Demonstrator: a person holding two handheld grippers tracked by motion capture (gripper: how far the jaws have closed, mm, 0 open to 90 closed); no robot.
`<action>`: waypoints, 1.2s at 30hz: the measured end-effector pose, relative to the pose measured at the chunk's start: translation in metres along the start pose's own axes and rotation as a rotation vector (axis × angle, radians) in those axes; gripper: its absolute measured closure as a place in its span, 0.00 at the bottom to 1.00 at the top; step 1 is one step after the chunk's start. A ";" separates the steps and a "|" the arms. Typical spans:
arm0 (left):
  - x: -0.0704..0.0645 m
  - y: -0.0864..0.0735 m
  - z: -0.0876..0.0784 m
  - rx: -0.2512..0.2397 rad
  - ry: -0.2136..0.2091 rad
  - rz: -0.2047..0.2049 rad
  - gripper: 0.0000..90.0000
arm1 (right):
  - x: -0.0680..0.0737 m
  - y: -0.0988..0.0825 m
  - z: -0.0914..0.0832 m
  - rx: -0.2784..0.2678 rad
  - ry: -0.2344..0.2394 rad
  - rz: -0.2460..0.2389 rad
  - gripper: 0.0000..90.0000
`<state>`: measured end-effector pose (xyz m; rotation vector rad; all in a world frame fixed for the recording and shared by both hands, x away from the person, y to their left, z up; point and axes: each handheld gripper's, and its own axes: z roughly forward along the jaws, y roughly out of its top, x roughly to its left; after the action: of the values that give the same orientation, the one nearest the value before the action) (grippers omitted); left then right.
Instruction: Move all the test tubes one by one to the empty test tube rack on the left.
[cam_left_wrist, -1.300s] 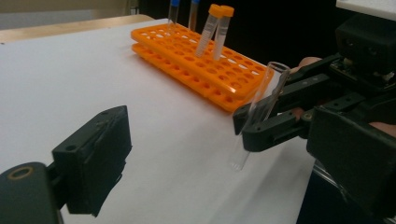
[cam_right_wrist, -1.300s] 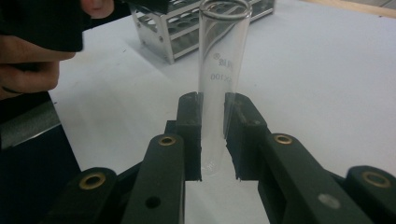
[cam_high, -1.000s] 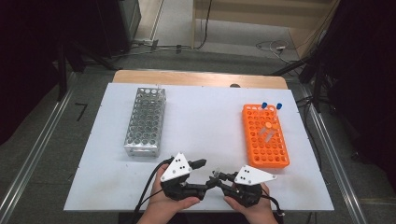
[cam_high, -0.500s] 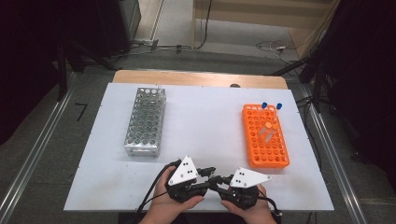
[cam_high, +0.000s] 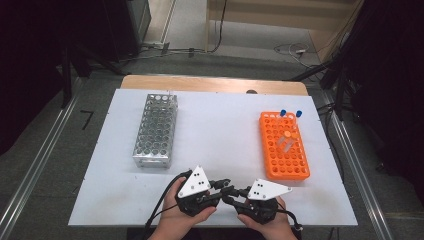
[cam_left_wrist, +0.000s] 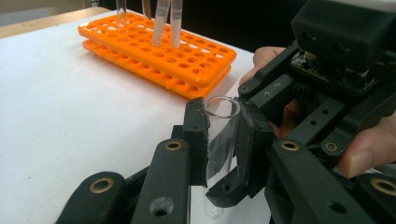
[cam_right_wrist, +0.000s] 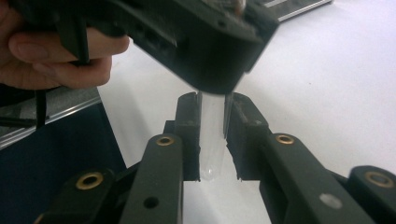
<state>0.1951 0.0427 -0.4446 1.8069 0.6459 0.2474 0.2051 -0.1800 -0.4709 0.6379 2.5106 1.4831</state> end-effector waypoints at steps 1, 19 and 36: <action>0.002 0.001 -0.002 -0.004 0.002 -0.005 0.85 | -0.001 0.000 -0.001 -0.006 0.000 0.002 0.71; 0.046 0.017 -0.032 -0.043 0.126 -0.039 0.85 | -0.046 -0.009 -0.046 -0.095 -0.081 0.108 0.31; 0.107 0.038 -0.049 -0.072 0.270 -0.077 0.85 | -0.090 -0.028 -0.088 -0.109 -0.193 0.186 0.21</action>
<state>0.2721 0.1331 -0.4089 1.6901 0.8832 0.4614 0.2483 -0.3008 -0.4582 0.9687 2.2612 1.5233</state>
